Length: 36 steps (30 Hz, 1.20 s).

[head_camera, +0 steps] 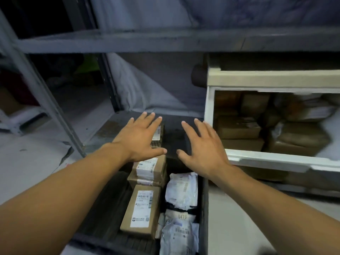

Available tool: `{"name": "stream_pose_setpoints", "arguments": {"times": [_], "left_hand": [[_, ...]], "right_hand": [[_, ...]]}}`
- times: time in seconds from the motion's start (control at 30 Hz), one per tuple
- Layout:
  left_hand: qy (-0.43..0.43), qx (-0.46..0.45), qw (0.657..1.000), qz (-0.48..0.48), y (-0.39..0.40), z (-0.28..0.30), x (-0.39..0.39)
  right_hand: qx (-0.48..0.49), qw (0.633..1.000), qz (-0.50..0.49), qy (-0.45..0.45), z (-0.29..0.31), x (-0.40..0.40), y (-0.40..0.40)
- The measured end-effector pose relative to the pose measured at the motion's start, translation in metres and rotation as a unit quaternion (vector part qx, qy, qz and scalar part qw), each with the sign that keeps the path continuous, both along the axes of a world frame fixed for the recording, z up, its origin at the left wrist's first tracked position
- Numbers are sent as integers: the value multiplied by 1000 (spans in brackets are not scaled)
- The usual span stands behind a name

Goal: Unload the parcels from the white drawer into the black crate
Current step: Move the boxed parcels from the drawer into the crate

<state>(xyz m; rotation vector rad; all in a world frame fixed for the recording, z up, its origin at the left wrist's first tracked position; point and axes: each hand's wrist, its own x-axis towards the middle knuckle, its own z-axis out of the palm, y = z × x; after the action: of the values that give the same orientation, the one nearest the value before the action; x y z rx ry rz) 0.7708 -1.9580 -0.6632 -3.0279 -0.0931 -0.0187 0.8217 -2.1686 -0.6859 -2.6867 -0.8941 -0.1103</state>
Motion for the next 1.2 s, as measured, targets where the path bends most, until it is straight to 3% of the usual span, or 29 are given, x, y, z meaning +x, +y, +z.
{"name": "stream_pose_setpoints", "arguments": {"times": [0.33,0.7,1.03,1.2], "left_hand": [[-46,-1,996,-71,-118,28,10],[-39,-75,987,-134,-199,8,74],[-30,-201,978,-44,-210,-53,165],[-40,-370,926,59,-205,-79,205]], "right_hand": [[-15,996,-71,-44,48,-3,-111],[-31,992,-119,-13,32,51,-188],[34,985,-132,104,-19,137,-192],[159,958,-159,178,-45,183,-171]]}}
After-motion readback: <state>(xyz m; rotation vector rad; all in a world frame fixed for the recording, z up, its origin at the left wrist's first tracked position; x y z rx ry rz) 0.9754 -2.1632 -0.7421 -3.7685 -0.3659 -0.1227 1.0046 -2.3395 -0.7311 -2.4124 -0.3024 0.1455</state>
